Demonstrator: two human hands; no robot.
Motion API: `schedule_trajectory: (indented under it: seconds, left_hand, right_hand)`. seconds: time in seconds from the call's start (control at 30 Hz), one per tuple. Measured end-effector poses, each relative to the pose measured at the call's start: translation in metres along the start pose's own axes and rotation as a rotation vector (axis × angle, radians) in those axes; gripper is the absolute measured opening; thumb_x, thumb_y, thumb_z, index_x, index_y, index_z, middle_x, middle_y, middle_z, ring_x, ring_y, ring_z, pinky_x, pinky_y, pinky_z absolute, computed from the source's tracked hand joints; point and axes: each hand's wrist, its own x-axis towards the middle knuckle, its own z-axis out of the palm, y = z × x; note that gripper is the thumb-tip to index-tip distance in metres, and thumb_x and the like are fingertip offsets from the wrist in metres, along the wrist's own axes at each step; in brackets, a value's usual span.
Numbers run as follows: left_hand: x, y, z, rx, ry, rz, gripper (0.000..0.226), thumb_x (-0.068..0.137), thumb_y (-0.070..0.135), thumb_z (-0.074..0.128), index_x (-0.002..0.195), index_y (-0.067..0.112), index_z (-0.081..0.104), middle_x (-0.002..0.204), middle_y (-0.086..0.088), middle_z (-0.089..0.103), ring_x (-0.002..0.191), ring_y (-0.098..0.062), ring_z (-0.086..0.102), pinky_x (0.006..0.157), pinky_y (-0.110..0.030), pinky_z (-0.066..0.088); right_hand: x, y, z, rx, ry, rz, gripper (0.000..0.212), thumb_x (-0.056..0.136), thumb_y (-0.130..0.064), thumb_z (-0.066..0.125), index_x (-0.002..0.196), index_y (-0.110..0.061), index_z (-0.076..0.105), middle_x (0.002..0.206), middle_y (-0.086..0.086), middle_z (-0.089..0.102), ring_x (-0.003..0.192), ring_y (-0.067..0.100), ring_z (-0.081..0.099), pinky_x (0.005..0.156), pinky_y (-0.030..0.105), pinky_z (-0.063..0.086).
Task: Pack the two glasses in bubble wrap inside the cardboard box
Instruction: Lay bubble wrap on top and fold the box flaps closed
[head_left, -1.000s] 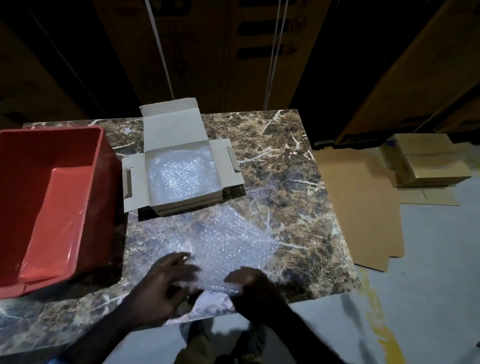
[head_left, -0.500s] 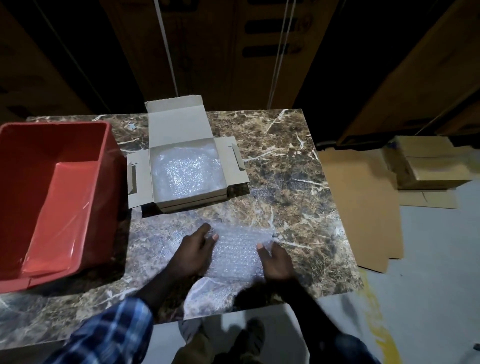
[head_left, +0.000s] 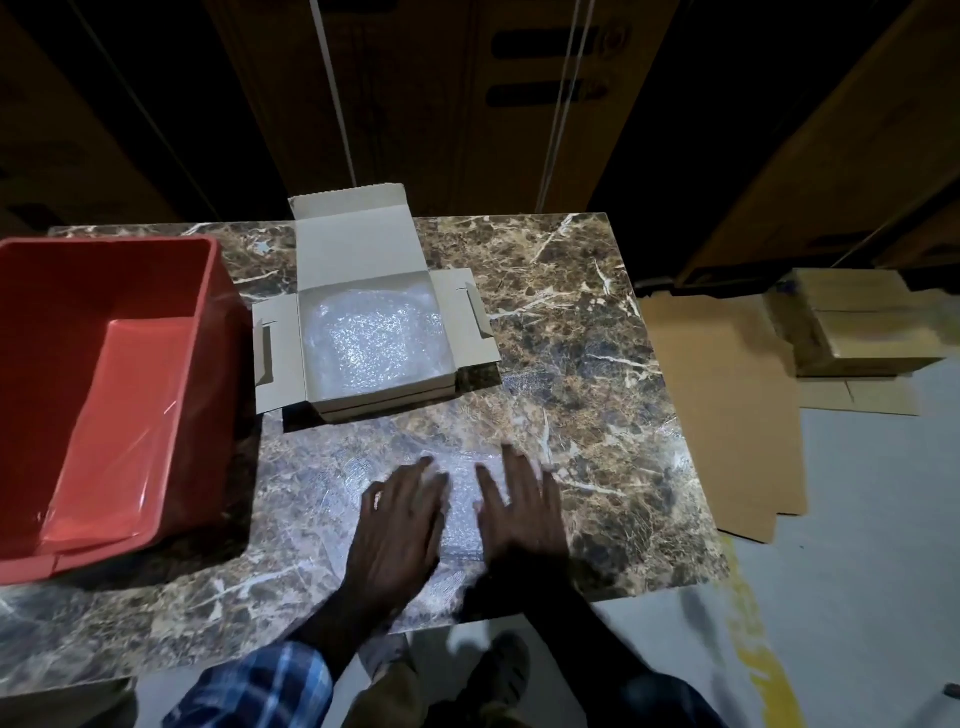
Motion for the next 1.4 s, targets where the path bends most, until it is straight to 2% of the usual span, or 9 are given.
schedule_trajectory:
  seconds: [0.17, 0.37, 0.6, 0.7, 0.8, 1.07, 1.2, 1.3, 1.4]
  left_hand:
    - [-0.018, -0.014, 0.012, 0.069, -0.273, 0.188, 0.071, 0.104, 0.057, 0.035, 0.156, 0.009, 0.03, 0.166, -0.007, 0.017, 0.154, -0.02, 0.012, 0.121, -0.048, 0.015]
    - [-0.015, -0.021, 0.007, 0.127, -0.29, 0.194, 0.086, 0.094, 0.065, 0.043, 0.155, 0.006, 0.031, 0.165, -0.011, 0.022, 0.154, -0.023, 0.016, 0.12, -0.053, 0.016]
    - [-0.008, -0.036, 0.004, 0.237, -0.2, 0.354, 0.063, 0.09, 0.04, 0.047, 0.14, 0.001, 0.054, 0.144, -0.018, 0.054, 0.136, -0.033, 0.05, 0.115, -0.054, 0.023]
    - [0.005, -0.047, -0.014, 0.189, -0.139, 0.357, 0.059, 0.097, 0.039, 0.042, 0.141, 0.001, 0.053, 0.142, -0.016, 0.056, 0.132, -0.031, 0.053, 0.117, -0.051, 0.022]
    - [0.042, -0.061, -0.052, 0.115, -0.013, 0.342, 0.059, 0.105, 0.034, 0.023, 0.14, -0.003, 0.052, 0.143, -0.018, 0.055, 0.133, -0.031, 0.053, 0.116, -0.053, 0.024]
    - [0.154, -0.105, -0.16, 0.186, 0.235, 0.213, 0.06, 0.093, 0.024, 0.041, 0.146, -0.005, 0.041, 0.151, -0.021, 0.044, 0.143, -0.033, 0.038, 0.117, -0.053, 0.027]
    - [0.154, -0.127, -0.145, 0.245, 0.155, 0.207, 0.06, 0.094, 0.025, 0.038, 0.146, -0.005, 0.039, 0.152, -0.023, 0.042, 0.143, -0.035, 0.038, 0.119, -0.047, 0.023]
    - [0.144, -0.143, -0.114, 0.206, -0.097, 0.181, 0.061, 0.096, 0.029, 0.034, 0.148, -0.004, 0.038, 0.152, -0.025, 0.041, 0.142, -0.038, 0.039, 0.117, -0.047, 0.026]
    - [0.136, -0.151, -0.093, 0.208, -0.331, 0.116, 0.073, 0.093, 0.042, 0.022, 0.156, 0.004, 0.022, 0.163, -0.018, 0.024, 0.152, -0.029, 0.019, 0.124, -0.042, 0.01]
  right_hand:
    - [-0.015, 0.007, 0.012, -0.02, -0.209, -0.092, 0.06, 0.099, -0.045, 0.042, 0.151, -0.016, 0.043, 0.162, 0.009, 0.029, 0.145, 0.024, 0.038, 0.113, 0.051, 0.03]
    - [-0.025, 0.023, -0.002, -0.105, -0.095, -0.281, 0.091, 0.093, -0.075, 0.039, 0.15, -0.005, 0.041, 0.159, 0.018, 0.032, 0.149, 0.029, 0.029, 0.118, 0.052, 0.027]
    - [-0.011, 0.018, 0.001, -0.134, -0.056, -0.408, 0.066, 0.106, -0.044, 0.024, 0.122, 0.001, 0.069, 0.132, 0.02, 0.063, 0.123, 0.035, 0.061, 0.115, 0.051, 0.025]
    - [0.017, 0.007, -0.02, -0.134, -0.029, -0.386, 0.047, 0.084, -0.023, 0.048, 0.121, -0.004, 0.07, 0.127, 0.016, 0.067, 0.118, 0.032, 0.065, 0.117, 0.049, 0.017]
    - [0.064, -0.013, -0.058, -0.121, 0.006, -0.346, 0.069, 0.066, -0.015, 0.076, 0.133, -0.006, 0.061, 0.136, 0.015, 0.061, 0.127, 0.031, 0.058, 0.115, 0.05, 0.024]
    - [0.211, -0.071, -0.12, -0.065, 0.207, -0.296, 0.066, 0.074, -0.004, 0.073, 0.137, -0.005, 0.056, 0.143, 0.019, 0.054, 0.132, 0.035, 0.052, 0.112, 0.055, 0.037]
    - [0.229, -0.071, -0.093, -0.068, 0.076, -0.332, 0.067, 0.08, -0.007, 0.07, 0.144, -0.01, 0.05, 0.149, 0.018, 0.048, 0.138, 0.033, 0.045, 0.118, 0.052, 0.029]
    - [0.224, -0.063, -0.066, -0.048, -0.137, -0.358, 0.071, 0.081, -0.014, 0.069, 0.148, -0.01, 0.046, 0.153, 0.022, 0.042, 0.141, 0.036, 0.041, 0.119, 0.051, 0.025]
    - [0.221, -0.052, -0.052, 0.012, -0.422, -0.35, 0.074, 0.095, -0.041, 0.043, 0.16, -0.019, 0.017, 0.167, 0.014, 0.002, 0.155, 0.028, 0.003, 0.124, 0.04, 0.0]
